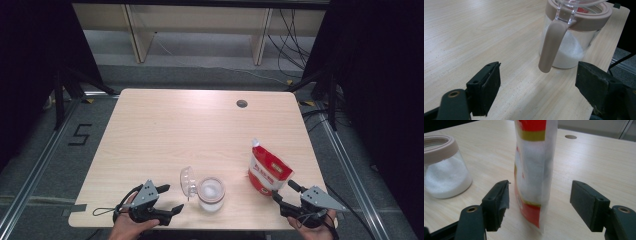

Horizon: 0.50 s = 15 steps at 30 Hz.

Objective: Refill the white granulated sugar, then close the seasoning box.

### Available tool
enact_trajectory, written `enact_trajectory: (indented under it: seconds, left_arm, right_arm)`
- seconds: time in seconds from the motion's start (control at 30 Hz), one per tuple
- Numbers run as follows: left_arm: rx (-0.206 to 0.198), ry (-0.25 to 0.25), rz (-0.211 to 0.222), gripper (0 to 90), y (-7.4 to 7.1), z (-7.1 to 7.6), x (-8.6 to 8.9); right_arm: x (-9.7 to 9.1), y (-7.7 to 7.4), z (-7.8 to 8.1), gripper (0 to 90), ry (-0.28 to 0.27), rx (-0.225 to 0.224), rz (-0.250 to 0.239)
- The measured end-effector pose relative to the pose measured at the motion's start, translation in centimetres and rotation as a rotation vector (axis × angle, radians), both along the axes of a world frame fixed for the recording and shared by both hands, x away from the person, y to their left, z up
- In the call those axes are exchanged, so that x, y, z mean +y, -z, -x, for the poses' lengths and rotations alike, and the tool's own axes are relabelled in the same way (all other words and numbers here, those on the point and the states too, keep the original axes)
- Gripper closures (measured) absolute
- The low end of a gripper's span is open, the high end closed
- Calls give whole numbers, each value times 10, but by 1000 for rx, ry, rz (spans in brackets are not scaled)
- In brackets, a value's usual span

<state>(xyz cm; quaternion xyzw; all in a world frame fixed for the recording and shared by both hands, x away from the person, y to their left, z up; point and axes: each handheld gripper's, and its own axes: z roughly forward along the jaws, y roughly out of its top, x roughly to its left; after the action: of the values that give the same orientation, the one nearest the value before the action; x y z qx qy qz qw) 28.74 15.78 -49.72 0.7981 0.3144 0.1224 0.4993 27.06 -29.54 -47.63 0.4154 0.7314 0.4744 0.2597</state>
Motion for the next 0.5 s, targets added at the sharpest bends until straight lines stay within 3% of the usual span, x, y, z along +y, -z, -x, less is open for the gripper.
enact_trajectory:
  seconds: [0.03,0.1,0.23,0.5]
  left_arm:
    - [-4,0,-3,198,0,0,0]
    - [-3,-8,2,198,-1,1,0]
    - [-2,-12,-2,198,-1,2,1]
    - [-25,11,-7,198,-1,1,1]
  right_arm:
    - [1,0,1,323,17,16,-3]
    - [0,1,0,322,-3,13,5]
    - [1,1,3,319,9,13,16]
    - [2,1,6,304,-2,24,40]
